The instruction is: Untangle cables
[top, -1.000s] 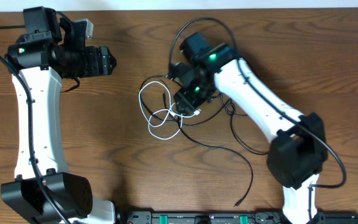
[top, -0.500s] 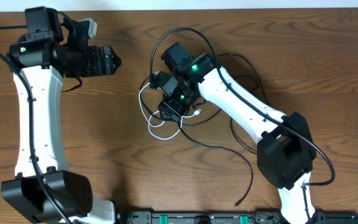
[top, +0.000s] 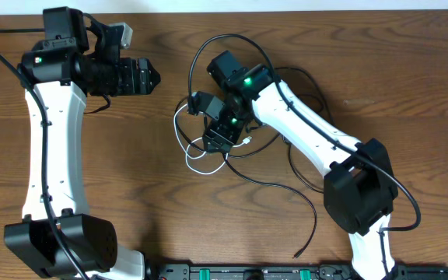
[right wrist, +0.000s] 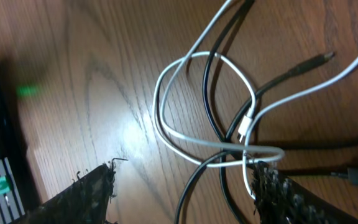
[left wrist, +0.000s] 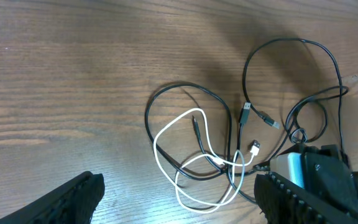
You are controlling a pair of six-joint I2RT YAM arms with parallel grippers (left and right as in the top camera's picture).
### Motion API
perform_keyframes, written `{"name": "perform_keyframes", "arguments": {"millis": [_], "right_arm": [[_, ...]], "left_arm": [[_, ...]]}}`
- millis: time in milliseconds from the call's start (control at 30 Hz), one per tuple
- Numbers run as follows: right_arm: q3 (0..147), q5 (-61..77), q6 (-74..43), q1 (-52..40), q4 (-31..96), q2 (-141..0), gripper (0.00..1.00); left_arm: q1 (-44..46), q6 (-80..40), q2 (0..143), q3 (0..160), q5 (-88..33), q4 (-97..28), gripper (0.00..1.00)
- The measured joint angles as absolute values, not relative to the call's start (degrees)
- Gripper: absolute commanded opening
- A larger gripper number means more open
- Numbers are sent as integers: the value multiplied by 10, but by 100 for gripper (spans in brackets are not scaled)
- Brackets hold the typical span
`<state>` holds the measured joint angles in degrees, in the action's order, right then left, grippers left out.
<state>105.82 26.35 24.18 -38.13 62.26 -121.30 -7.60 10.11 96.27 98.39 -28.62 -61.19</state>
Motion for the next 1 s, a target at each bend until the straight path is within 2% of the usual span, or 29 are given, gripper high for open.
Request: {"name": "perform_keyframes", "arguments": {"millis": [633, 1000], "right_arm": [[1058, 326, 310, -373, 621, -1276, 69], [1058, 266, 196, -380, 559, -1276, 68]], "left_arm": [[-76, 119, 963, 984, -316, -615, 83], [-76, 120, 963, 984, -316, -615, 82]]}}
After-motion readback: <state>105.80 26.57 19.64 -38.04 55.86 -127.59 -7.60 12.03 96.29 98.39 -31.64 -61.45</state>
